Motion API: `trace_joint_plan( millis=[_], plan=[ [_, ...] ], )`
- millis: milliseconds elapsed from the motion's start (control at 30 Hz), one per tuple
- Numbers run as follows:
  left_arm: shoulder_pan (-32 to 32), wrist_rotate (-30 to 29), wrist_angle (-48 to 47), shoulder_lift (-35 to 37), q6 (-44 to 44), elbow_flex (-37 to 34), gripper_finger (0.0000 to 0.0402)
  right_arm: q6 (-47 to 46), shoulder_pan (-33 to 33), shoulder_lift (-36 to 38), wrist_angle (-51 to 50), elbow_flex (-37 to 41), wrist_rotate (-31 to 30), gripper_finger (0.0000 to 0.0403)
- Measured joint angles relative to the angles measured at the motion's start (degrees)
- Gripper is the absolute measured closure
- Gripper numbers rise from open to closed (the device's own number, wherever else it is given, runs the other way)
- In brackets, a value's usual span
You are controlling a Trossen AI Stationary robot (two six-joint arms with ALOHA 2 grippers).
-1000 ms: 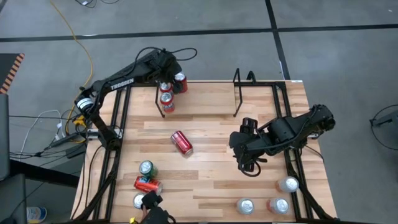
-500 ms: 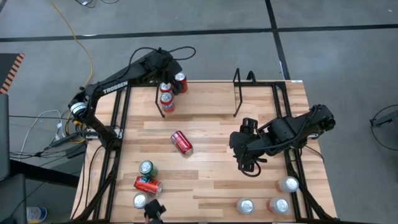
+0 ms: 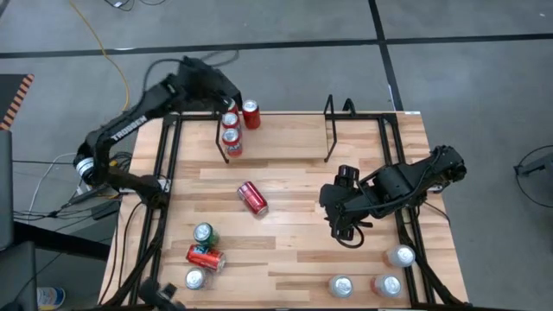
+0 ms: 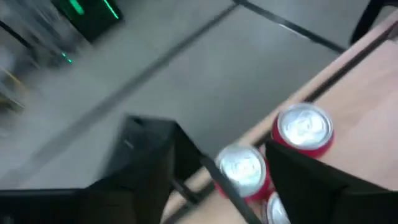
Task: Place canned beverage on shelf
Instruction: Put the red black soda can on the shelf
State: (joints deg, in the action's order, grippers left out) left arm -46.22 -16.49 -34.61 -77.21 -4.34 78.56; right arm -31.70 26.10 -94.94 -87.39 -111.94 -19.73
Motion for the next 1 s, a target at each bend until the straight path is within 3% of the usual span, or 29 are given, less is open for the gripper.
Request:
trace_joint_plan(
  millis=[100,300,433,600,1000],
  plan=[
    [-6.8,7.5,-2.4,-0.1,4.2,-1.2,0.0237,0.0,0.5,0.0,0.0,0.0,0.0,0.0058],
    [-11.4,8.2,-5.9,-1.9,5.2,-4.3,0.0386,0.0,1.9,0.0,0.0,0.0,-1.8,0.0058],
    [-11.8,9.3,-4.2,-2.9,5.3,-6.5,0.0398,-0.4,2.7,0.0,0.0,0.0,-2.9,0.0058],
    [-13.9,18.5,-3.9,-5.4,6.7,-6.7,0.0401,-1.1,3.2,0.0,0.0,0.0,-2.9,0.0058],
    [-15.5,20.9,-2.5,-6.4,8.0,-6.7,0.0401,-1.3,3.1,0.0,0.0,0.0,-3.0,0.0058]
  ],
)
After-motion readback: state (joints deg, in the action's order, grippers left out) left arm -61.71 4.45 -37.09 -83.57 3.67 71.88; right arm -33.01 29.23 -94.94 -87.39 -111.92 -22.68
